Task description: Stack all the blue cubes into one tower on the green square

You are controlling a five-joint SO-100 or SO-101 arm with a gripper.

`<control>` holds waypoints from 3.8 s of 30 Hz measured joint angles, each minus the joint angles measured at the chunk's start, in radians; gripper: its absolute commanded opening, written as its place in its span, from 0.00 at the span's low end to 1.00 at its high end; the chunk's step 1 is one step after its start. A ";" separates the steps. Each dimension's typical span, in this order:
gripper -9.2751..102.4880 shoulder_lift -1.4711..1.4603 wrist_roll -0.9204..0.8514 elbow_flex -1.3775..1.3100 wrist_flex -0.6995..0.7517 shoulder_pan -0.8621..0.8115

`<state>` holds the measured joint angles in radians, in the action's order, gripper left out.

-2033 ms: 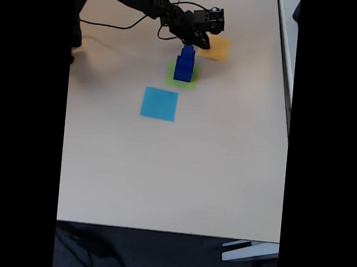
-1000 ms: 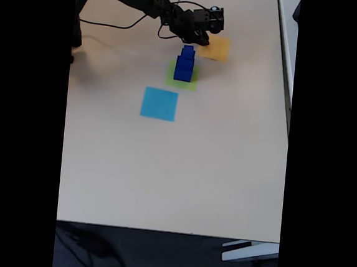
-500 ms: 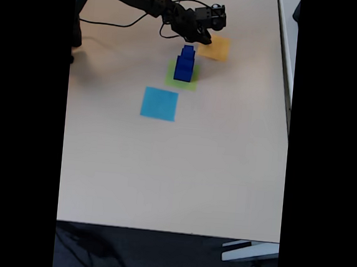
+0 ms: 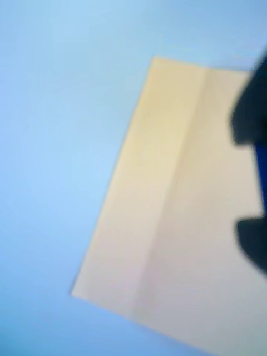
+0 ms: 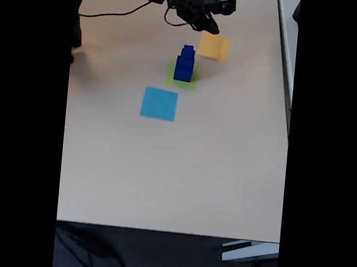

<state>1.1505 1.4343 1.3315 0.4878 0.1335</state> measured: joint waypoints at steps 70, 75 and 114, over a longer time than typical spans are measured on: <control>0.09 0.331 -0.054 -0.009 0.568 -0.195; 0.09 0.339 -0.054 0.006 0.568 -0.199; 0.09 0.345 -0.080 0.107 0.488 -0.244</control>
<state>1.4956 1.3545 1.4389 0.9756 -0.1104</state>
